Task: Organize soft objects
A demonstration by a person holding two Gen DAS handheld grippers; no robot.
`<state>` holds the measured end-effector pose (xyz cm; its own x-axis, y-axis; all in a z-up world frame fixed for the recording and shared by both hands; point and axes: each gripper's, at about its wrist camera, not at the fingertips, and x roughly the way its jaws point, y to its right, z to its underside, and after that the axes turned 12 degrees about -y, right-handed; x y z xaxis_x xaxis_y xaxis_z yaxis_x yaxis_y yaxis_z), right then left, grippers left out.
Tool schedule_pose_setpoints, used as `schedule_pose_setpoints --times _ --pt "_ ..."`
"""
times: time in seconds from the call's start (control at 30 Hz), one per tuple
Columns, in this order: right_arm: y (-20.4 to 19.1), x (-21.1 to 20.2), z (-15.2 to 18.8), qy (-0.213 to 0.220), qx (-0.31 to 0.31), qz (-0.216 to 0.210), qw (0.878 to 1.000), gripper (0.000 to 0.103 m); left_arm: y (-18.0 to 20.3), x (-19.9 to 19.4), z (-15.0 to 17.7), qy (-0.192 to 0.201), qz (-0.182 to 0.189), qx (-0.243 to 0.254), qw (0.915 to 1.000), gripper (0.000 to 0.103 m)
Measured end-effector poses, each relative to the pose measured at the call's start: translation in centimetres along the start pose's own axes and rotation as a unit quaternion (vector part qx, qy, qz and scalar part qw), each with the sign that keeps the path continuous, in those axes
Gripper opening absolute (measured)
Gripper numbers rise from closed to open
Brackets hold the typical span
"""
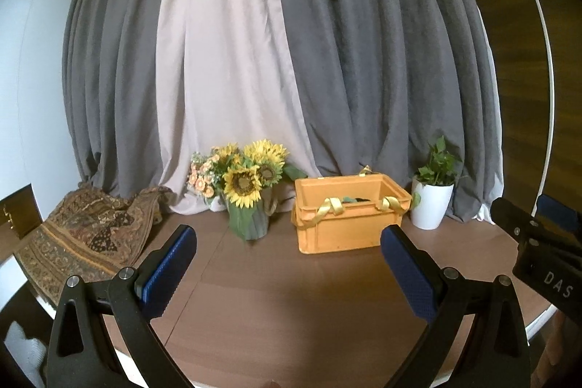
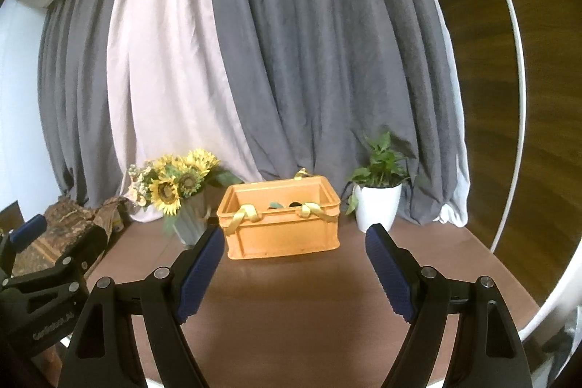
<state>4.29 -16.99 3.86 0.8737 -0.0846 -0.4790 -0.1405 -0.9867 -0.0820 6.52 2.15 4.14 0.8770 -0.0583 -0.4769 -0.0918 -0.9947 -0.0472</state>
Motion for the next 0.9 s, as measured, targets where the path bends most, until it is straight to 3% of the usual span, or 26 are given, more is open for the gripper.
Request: schedule_pose_setpoints --times 0.4,0.9 --pt "1.1 -4.0 2.1 0.002 -0.001 -0.008 1.0 0.081 0.5 -4.2 2.2 0.007 -0.012 0.003 0.9999 0.103" --pt "1.5 -6.6 3.3 0.017 0.0 -0.007 1.0 0.081 1.0 -6.6 3.2 0.018 -0.012 0.006 0.9998 0.103"
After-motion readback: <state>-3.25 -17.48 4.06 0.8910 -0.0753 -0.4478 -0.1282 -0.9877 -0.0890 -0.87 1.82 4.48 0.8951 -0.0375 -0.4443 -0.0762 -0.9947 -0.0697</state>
